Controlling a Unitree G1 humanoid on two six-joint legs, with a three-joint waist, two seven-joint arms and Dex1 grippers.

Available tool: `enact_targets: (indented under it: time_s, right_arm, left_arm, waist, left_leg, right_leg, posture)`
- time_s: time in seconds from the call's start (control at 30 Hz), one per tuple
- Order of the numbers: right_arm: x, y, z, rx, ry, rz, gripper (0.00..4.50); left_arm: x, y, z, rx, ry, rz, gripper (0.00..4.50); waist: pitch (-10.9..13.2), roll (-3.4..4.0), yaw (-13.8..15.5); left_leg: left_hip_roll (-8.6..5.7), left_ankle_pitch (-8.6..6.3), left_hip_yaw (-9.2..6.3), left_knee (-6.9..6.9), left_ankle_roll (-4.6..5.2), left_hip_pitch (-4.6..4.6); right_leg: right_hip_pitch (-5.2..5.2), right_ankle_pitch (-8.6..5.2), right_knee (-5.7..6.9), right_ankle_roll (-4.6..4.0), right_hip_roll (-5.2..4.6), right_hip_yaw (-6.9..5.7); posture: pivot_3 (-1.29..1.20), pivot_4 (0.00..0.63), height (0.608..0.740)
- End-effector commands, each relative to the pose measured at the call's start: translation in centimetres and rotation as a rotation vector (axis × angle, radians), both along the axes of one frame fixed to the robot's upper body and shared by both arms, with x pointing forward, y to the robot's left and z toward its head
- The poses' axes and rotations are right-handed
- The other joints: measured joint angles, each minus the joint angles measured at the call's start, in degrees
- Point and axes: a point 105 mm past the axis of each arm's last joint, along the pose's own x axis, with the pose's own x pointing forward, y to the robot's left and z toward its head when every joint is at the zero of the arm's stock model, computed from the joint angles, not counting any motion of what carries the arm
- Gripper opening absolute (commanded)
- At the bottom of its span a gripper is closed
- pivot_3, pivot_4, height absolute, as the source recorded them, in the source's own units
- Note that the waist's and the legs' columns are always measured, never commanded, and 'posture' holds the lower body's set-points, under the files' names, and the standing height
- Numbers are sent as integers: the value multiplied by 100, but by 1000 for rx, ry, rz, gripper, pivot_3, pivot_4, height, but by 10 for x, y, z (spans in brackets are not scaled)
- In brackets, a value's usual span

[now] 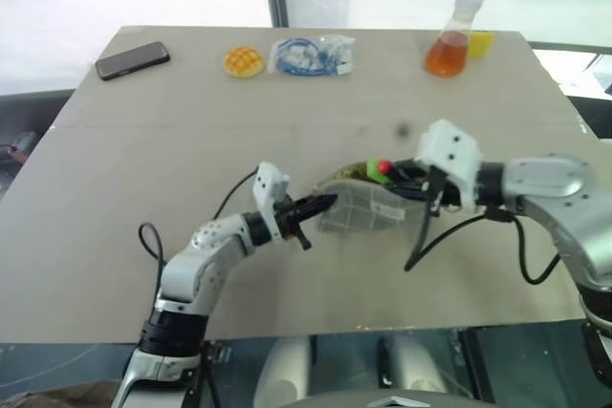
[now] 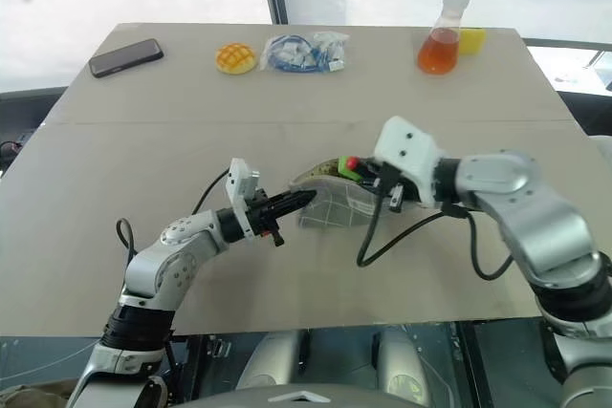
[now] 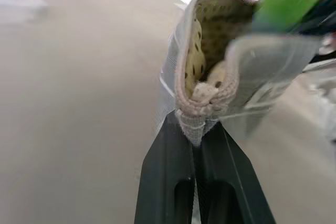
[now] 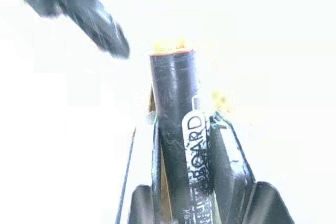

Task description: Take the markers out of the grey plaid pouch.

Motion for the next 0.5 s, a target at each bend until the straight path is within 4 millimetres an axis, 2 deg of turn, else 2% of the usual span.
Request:
enact_targets:
  time_s: [0.03, 0.13, 0.23, 0.4, 0.43, 0.5]
  right_arm:
    - [-12, -5, 27, 193, 23, 30, 774]
    - [-3, -9, 55, 445, 35, -13, 774]
    - [16, -21, 72, 623, 42, -126, 774]
    - [40, -46, 74, 773, 124, -274, 774]
    - [40, -47, 74, 779, 138, -272, 774]
    - [30, -35, 67, 727, 177, -195, 774]
  left_arm:
    - [14, 8, 0, 54, -68, 95, 0]
    - [20, 12, 3, 96, -129, 125, 0]
    - [22, 19, 5, 151, -189, 150, 0]
    - [21, 33, 9, 202, -255, 180, 0]
    - [21, 34, 10, 210, -268, 183, 0]
    - [20, 33, 10, 210, -282, 187, 0]
  waist:
    - [1, 1, 2]
    - [1, 2, -44]
    - [2, 4, -71]
    - [3, 5, -54]
    - [3, 6, -56]
    - [6, 10, -71]
  left_leg:
    - [0, 0, 0, 0, 0, 0]
    - [2, 0, 1, -1, 1, 0]
    - [3, 1, 2, 1, 1, 2]
    - [-2, 1, 0, -1, 1, -1]
    - [-4, 0, 0, -3, 1, -2]
    - [-4, 0, 4, -10, 2, -5]
  right_leg:
    - [0, 0, -1, 0, 0, 0]
    - [1, 8, 5, 13, 2, 1]
    - [-1, 9, 15, 14, 3, 4]
    - [-5, 10, 14, 12, 1, 3]
    - [-5, 10, 12, 13, 0, 5]
    - [-5, 13, 10, 17, -1, 10]
  posture:
    - [0, 150, 740]
    - [0, 150, 740]
    - [0, 150, 740]
    - [0, 150, 740]
    - [0, 150, 740]
    - [0, 150, 740]
